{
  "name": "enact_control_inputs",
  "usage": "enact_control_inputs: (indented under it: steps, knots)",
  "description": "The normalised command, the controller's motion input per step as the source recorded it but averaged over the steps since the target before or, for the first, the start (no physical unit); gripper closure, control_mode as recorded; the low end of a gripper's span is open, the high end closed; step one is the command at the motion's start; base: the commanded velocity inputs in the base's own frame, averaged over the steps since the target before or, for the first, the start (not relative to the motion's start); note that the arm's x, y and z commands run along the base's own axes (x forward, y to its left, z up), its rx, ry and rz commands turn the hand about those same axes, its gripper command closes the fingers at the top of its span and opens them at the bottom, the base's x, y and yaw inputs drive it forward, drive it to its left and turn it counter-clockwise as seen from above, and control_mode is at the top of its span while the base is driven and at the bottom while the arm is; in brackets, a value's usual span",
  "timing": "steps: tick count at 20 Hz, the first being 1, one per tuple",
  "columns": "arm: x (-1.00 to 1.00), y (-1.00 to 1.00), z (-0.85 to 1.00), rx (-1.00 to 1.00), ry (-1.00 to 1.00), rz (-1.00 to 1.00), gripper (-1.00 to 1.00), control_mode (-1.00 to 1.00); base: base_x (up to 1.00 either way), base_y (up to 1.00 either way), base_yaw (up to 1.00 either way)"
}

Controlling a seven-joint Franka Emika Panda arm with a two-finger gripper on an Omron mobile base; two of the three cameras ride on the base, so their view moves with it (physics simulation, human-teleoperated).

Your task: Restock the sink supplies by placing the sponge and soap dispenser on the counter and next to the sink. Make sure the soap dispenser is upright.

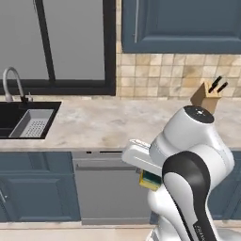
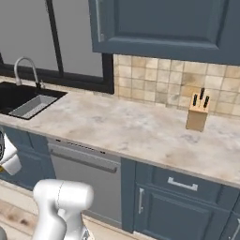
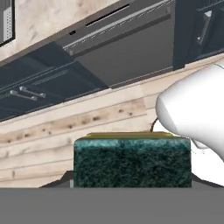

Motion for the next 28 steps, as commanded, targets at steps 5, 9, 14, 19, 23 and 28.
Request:
enact_control_inputs:
  steps: [5, 9, 14, 19, 23, 28]
  knots:
    - [0.0, 0.0, 0.0, 0.0, 0.0, 0.0, 1.0, 1.0, 1.0, 0.97, -0.28]
    - [0.0, 0.0, 0.0, 0.0, 0.0, 0.0, 1.0, 1.0, 0.91, 0.88, -0.25]
    - [0.0, 0.0, 0.0, 0.0, 0.0, 0.0, 1.0, 1.0, 0.14, 0.45, -0.13]
    - [0.0, 0.0, 0.0, 0.0, 0.0, 0.0, 1.0, 1.0, 0.02, 0.35, -0.07]
    - [0.0, 0.0, 0.0, 0.0, 0.0, 0.0, 1.0, 1.0, 0.11, 0.33, -0.04]
    - [0.39, -0.21, 0.0, 0.0, 0.04, -0.01, 1.0, -1.0, 0.23, -0.05, -0.01]
